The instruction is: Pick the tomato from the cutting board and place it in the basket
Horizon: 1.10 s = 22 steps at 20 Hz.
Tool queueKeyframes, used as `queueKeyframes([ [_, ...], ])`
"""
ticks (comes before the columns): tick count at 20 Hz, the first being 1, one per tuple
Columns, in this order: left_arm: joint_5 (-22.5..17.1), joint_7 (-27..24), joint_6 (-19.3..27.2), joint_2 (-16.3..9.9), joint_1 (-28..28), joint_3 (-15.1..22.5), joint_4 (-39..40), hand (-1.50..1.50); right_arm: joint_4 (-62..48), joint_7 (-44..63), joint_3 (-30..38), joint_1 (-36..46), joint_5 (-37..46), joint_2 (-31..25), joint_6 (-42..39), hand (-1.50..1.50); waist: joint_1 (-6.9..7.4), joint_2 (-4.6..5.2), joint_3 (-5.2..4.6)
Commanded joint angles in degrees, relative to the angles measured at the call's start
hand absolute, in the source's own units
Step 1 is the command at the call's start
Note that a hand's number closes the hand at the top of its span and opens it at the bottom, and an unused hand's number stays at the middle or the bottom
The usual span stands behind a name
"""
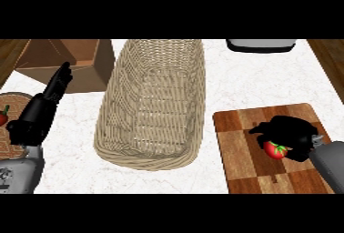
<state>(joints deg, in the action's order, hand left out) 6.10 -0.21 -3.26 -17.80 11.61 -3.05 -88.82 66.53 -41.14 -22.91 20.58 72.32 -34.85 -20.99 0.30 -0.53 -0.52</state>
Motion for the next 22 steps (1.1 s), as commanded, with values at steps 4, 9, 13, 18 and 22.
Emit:
queueKeyframes([
  [4, 0.53, -0.34, -0.85, 0.43, -2.34, -0.22, -1.90, 0.00, 0.03, -1.26, -2.46, -4.48, 3.28, 4.29, 5.24, 1.50, -0.16, 0.45, 0.52],
  [9, -0.05, 0.34, -1.32, -0.17, -0.80, -0.80, -0.52, 0.00, -10.24, 16.65, 15.52, 1.84, -2.68, 6.50, 2.81, 1.50, -0.08, 0.73, 0.60],
  [13, -0.10, -0.49, -1.07, -0.65, -0.27, -1.62, -0.78, 0.00, -11.82, 31.95, 25.68, 4.08, -4.82, 9.88, 7.78, 1.50, -0.13, 0.72, 0.62],
  [18, 0.42, 1.01, -0.33, 0.72, -0.73, -0.77, -2.25, 0.00, -9.31, 41.31, 28.74, 7.62, -4.88, 16.06, 15.97, 1.50, 0.26, 0.47, 0.56],
  [22, 0.38, -0.34, -0.59, 0.21, -1.21, -1.46, -1.01, 0.00, -1.30, 36.72, 36.57, 10.68, -15.39, 17.24, 19.44, 1.50, -0.94, 0.08, 0.55],
])
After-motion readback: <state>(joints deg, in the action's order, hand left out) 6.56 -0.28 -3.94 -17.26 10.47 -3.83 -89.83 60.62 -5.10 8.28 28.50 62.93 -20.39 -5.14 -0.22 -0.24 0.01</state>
